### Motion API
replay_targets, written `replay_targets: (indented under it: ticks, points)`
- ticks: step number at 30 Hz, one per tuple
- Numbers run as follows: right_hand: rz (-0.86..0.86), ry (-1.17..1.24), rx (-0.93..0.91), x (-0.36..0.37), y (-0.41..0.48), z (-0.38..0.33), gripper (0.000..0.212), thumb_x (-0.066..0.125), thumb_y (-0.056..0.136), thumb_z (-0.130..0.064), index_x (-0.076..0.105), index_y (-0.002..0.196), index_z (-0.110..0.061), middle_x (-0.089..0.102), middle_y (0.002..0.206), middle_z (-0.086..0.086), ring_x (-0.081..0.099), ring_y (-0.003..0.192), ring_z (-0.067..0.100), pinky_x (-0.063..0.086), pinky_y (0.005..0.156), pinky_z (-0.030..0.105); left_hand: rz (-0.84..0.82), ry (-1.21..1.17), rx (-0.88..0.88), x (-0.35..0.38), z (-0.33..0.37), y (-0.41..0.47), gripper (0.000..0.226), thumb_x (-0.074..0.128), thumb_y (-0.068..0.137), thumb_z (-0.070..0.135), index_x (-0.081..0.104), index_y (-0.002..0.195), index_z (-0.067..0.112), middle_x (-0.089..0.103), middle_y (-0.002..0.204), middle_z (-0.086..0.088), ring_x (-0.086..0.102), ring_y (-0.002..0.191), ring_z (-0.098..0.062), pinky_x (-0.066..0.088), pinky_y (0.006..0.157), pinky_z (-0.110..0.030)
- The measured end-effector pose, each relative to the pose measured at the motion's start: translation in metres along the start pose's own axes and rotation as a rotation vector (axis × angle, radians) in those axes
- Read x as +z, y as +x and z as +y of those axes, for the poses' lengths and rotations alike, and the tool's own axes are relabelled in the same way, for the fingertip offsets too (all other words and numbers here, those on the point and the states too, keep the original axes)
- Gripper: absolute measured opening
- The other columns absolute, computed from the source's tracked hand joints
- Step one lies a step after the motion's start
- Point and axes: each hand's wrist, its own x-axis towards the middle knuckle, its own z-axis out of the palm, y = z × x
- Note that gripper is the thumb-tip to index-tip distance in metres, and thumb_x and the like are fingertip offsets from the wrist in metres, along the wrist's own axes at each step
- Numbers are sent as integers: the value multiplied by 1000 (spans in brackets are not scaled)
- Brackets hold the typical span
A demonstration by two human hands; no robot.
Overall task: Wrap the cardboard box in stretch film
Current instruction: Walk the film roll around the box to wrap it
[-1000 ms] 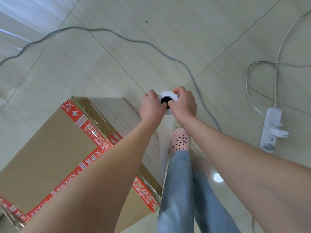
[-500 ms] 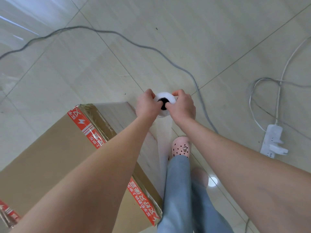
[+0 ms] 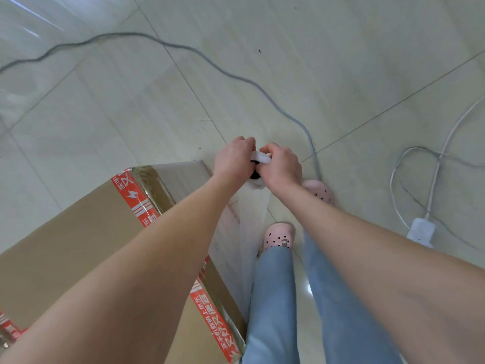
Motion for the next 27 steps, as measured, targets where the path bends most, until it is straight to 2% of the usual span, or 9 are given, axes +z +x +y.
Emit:
replay_targets:
  ticks: [4,9,11,14,16,18,21,24,27]
  points:
    - [10,-74,-51,-8,13,-17,28,56,84,-23,62,110,-29,61,114,-2,59,99,23,38,73,26,44,-150,-117,-6,-5,7,11,54,82,13,55,93,12,58,94,-6,57,87,-28,38,63,-31]
    - [9,-91,-156,-7,23,-42,34,53,83,-14,59,113,-29,58,118,-6,58,102,20,36,71,27,120,-294,-321,-14,-20,11,12,58,80,20,48,81,13,54,75,-4,51,75,-26,35,60,-30]
    - [-2,-71,-131,-4,24,-50,35,55,84,-17,55,116,-29,54,119,-4,57,100,20,35,70,28,134,-359,-424,-16,-29,11,14,57,79,22,47,78,12,54,73,-4,55,75,-28,40,60,-32]
    - [-63,-15,-36,2,28,-54,38,59,83,-26,50,120,-28,53,119,0,58,99,23,36,72,28,159,-495,-541,-14,-36,10,17,56,77,27,50,76,11,65,80,-9,64,78,-30,53,67,-38]
    - [-75,26,-11,3,31,-55,37,60,83,-26,50,119,-27,54,118,2,58,99,24,36,73,28,149,-441,-537,-12,-36,10,24,56,78,29,55,87,7,64,82,-7,61,79,-27,46,61,-35]
    - [-71,37,-10,3,35,-56,34,61,83,-22,52,115,-27,55,115,2,56,93,24,35,72,27,139,-318,-461,-15,-35,12,28,58,82,28,52,101,7,57,88,-5,53,82,-26,36,62,-33]
    - [-91,7,-25,3,39,-59,28,58,82,-19,55,108,-29,56,112,0,52,84,22,35,68,27,95,-127,-231,-28,-34,26,33,57,85,20,51,117,14,56,105,-7,57,95,-28,41,68,-34]
    - [-87,-52,-69,2,46,-65,25,57,83,-19,59,105,-30,61,110,-2,55,86,21,37,68,26,49,6,-123,-40,-34,39,27,56,84,16,57,110,11,58,105,-11,59,95,-31,41,65,-34]
    - [-104,-102,-134,2,51,-75,27,54,84,-19,62,106,-31,63,110,-4,59,94,19,39,71,25,60,-10,-158,-45,-40,42,20,53,84,15,55,102,8,60,100,-13,58,90,-32,36,61,-33]
